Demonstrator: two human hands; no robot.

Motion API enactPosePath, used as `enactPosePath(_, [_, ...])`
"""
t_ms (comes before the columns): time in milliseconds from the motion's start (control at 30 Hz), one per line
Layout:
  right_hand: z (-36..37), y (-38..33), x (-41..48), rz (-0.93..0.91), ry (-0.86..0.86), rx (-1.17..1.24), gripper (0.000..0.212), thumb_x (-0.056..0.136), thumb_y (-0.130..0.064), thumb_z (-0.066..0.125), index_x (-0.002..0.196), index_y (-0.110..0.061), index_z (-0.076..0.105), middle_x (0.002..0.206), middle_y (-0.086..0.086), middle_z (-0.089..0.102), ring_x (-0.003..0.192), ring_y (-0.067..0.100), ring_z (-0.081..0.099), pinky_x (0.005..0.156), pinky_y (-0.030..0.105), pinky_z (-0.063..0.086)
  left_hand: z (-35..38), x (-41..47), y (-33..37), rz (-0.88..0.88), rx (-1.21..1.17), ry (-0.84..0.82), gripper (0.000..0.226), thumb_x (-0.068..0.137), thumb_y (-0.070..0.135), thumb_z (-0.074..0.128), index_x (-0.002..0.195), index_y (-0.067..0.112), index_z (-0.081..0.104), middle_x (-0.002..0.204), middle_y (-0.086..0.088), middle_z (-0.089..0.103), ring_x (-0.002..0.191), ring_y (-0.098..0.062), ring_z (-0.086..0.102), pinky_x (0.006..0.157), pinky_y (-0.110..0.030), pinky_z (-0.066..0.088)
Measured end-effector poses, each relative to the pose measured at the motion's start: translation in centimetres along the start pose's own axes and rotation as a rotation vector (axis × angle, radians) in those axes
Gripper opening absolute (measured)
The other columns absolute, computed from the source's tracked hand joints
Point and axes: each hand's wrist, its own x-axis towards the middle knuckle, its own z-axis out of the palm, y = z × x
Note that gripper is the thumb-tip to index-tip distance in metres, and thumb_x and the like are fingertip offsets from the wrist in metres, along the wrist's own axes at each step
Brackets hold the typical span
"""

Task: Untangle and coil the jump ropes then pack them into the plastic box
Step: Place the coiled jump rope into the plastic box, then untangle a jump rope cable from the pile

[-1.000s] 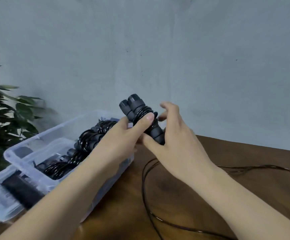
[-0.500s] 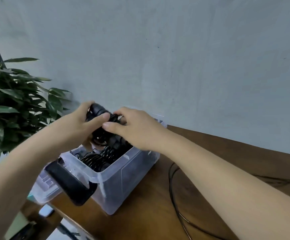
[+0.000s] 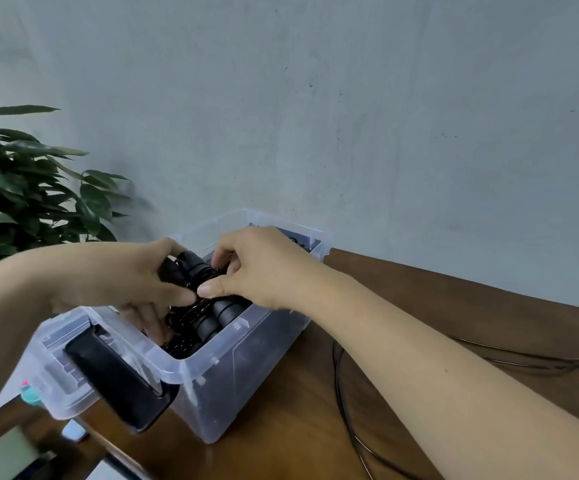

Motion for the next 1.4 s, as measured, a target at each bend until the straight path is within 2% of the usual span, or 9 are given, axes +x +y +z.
enactPosePath(100, [0.3, 0.3, 0.4, -0.010, 0.016, 0.032, 0.035, 0.088, -0.048, 0.086, 0.112, -0.028, 0.071, 0.091, -0.008, 0.070, 0.083, 0.012, 0.068, 0.073, 0.030, 0.054, -0.7, -0.3, -0.9, 0.055, 0.043, -0.089, 0.072, 0.092, 0.013, 0.079, 0.143, 0.036, 0.034, 0.097, -0.013, 0.081, 0.094, -0.028, 0.080, 0.079, -0.030, 0.061])
enactPosePath(200, [0.2, 0.5, 0.5, -0.042, 0.015, 0.019, 0.030, 0.091, -0.046, 0.082, 0.116, -0.032, 0.073, 0.091, -0.008, 0.070, 0.083, 0.010, 0.068, 0.072, 0.029, 0.054, -0.4, -0.2, -1.1, 0.064, 0.044, -0.025, 0.093, 0.085, 0.010, 0.086, 0.149, 0.042, 0.025, 0.094, -0.010, 0.082, 0.089, -0.024, 0.080, 0.077, -0.027, 0.060])
enactPosePath(367, [-0.2, 1.1, 0.7, -0.038, 0.029, 0.059, 0.025, 0.096, -0.049, 0.076, 0.116, -0.033, 0.079, 0.102, -0.013, 0.073, 0.094, 0.002, 0.067, 0.084, 0.024, 0.054, 1.6, -0.5, 0.2, 0.067, -0.052, 0.163, 0.079, 0.085, 0.020, 0.086, 0.142, 0.036, 0.034, 0.084, -0.008, 0.081, 0.078, -0.023, 0.080, 0.072, -0.029, 0.061])
enactPosePath(600, [0.3, 1.0, 0.4, -0.039, -0.031, -0.140, 0.028, 0.097, -0.050, 0.074, 0.123, -0.038, 0.073, 0.100, -0.009, 0.054, 0.114, 0.019, 0.048, 0.086, 0.032, 0.032, 3.4, 0.2, 1.5, -0.021, 0.469, 0.368, 0.075, 0.064, 0.055, 0.093, 0.114, 0.033, 0.042, 0.057, 0.009, 0.072, 0.047, -0.002, 0.064, 0.072, -0.038, 0.063])
enactPosePath(733, [0.5, 0.7, -0.3, -0.045, 0.006, -0.141, 0.031, 0.101, -0.050, 0.069, 0.130, -0.040, 0.073, 0.092, -0.016, 0.045, 0.115, 0.020, 0.049, 0.089, 0.031, 0.028, 3.6, 0.3, 1.9, -0.010, 0.645, 0.416, 0.090, 0.055, 0.069, 0.091, 0.120, 0.025, 0.046, 0.059, 0.002, 0.069, 0.058, -0.012, 0.066, 0.066, -0.038, 0.063])
enactPosePath(867, [0.4, 1.2, -1.6, -0.050, 0.061, -0.061, 0.035, 0.101, -0.052, 0.067, 0.133, -0.040, 0.073, 0.090, -0.017, 0.055, 0.105, 0.013, 0.050, 0.094, 0.031, 0.032, 3.1, 0.1, 0.9, 0.029, 0.628, 0.374, 0.099, 0.057, 0.076, 0.087, 0.134, 0.030, 0.047, 0.074, 0.006, 0.065, 0.071, -0.009, 0.065, 0.071, -0.037, 0.059])
enactPosePath(1033, [-0.4, 1.3, -3.5, -0.088, 0.099, -0.078, 0.033, 0.101, -0.055, 0.066, 0.131, -0.042, 0.072, 0.100, -0.010, 0.058, 0.107, 0.013, 0.046, 0.092, 0.032, 0.033, 1.8, -0.3, 0.6, 0.128, 0.510, 0.370, 0.073, 0.069, 0.078, 0.078, 0.131, 0.046, 0.058, 0.072, 0.013, 0.064, 0.066, -0.003, 0.061, 0.061, -0.026, 0.041])
enactPosePath(1200, [-1.4, 1.4, -5.0, -0.104, 0.158, -0.107, 0.023, 0.103, -0.052, 0.063, 0.121, -0.043, 0.075, 0.097, -0.009, 0.060, 0.102, 0.012, 0.051, 0.089, 0.033, 0.037, 3.0, 0.0, 2.6, 0.360, 0.193, 0.578, 0.036, 0.084, 0.068, 0.071, 0.109, 0.044, 0.064, 0.072, 0.009, 0.067, 0.058, -0.005, 0.060, 0.053, -0.023, 0.045])
enactPosePath(1400, [-4.1, 4.4, -10.4, -0.021, 0.274, -0.109, 0.021, 0.100, -0.043, 0.066, 0.121, -0.043, 0.070, 0.095, -0.013, 0.063, 0.095, 0.006, 0.056, 0.086, 0.034, 0.047, 8.3, 0.6, 7.9, 0.610, 0.030, 0.582, 0.009, 0.099, 0.046, 0.067, 0.103, 0.037, 0.068, 0.068, 0.009, 0.064, 0.062, -0.002, 0.057, 0.056, -0.014, 0.039])
